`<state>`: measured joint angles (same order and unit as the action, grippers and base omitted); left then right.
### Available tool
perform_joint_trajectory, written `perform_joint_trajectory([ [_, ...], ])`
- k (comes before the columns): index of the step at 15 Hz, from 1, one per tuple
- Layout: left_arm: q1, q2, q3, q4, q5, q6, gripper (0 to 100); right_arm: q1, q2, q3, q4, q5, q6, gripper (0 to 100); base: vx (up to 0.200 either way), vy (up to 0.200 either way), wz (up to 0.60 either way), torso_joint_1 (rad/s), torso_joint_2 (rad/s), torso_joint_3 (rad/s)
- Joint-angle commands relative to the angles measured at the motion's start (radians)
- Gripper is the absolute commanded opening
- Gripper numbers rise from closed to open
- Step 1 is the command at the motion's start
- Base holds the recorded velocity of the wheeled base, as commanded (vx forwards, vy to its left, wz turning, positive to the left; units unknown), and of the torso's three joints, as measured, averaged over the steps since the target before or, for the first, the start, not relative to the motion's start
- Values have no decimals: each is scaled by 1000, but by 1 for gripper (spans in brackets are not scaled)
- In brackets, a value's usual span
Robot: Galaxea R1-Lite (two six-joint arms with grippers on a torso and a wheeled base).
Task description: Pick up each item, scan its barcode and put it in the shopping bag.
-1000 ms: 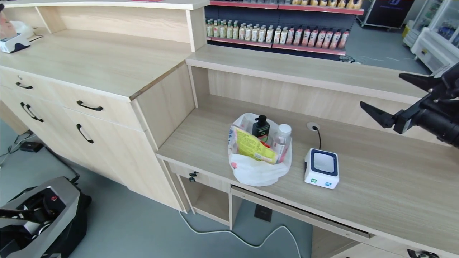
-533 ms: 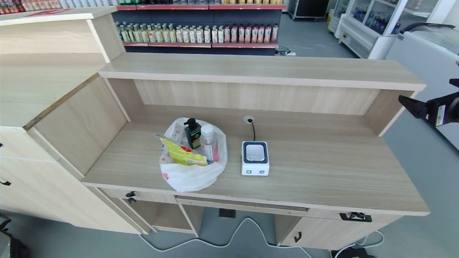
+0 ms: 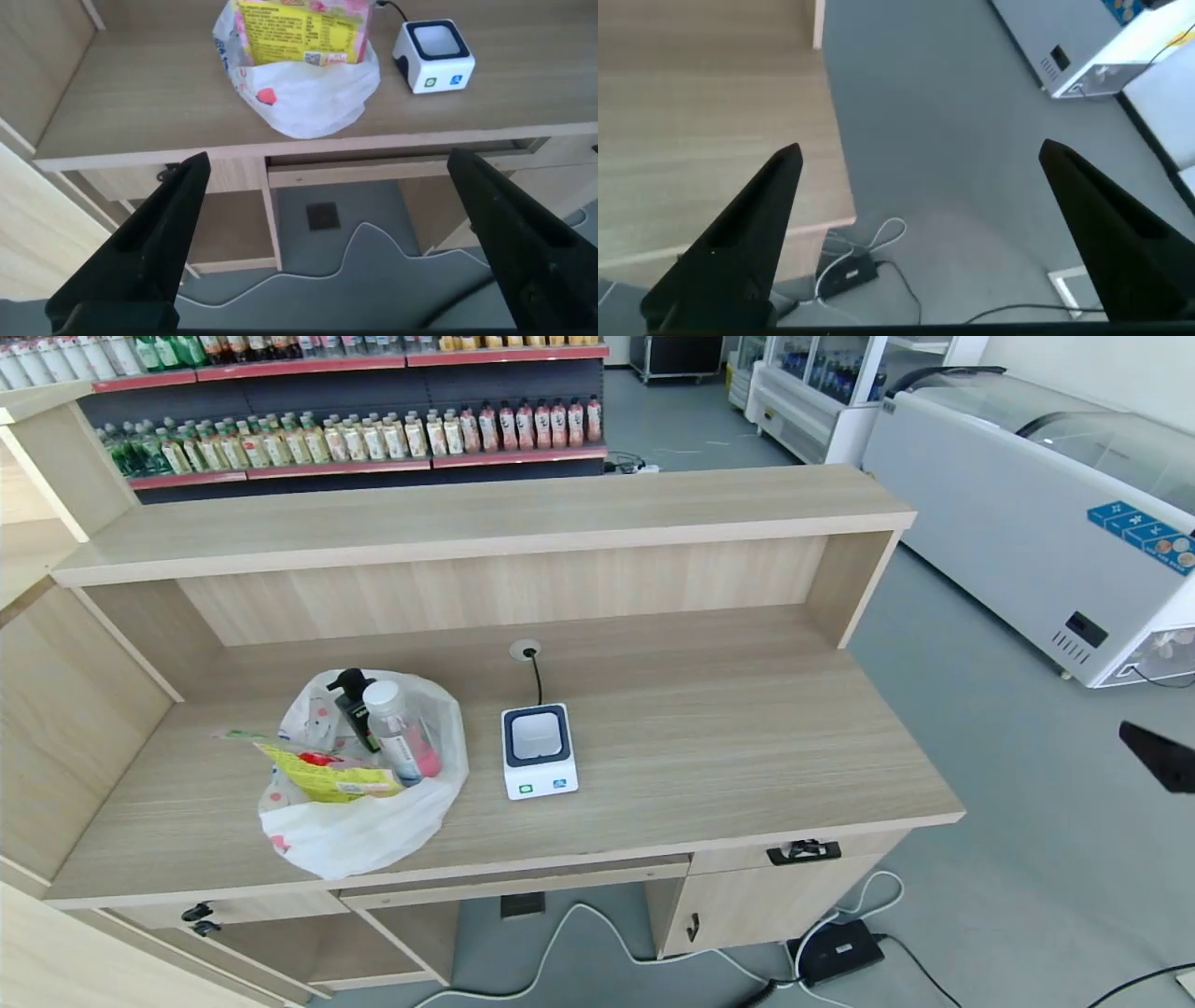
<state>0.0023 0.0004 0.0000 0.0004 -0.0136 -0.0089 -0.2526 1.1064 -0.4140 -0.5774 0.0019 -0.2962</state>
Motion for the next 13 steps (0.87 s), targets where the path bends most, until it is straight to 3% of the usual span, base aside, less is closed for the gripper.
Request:
perform_joint_trajectory([
  [1,1,0,0,0,0,0,100,-1,-407,414,-1,0,12,100,0,0,0,0,0,0],
  [5,1,0,0,0,0,0,100,101,-938,408,640,-77,127,100,0,0,0,0,0,0],
  [13,1,0,0,0,0,0,100,121,-1008,405,653,-79,143,100,0,0,0,0,0,0],
])
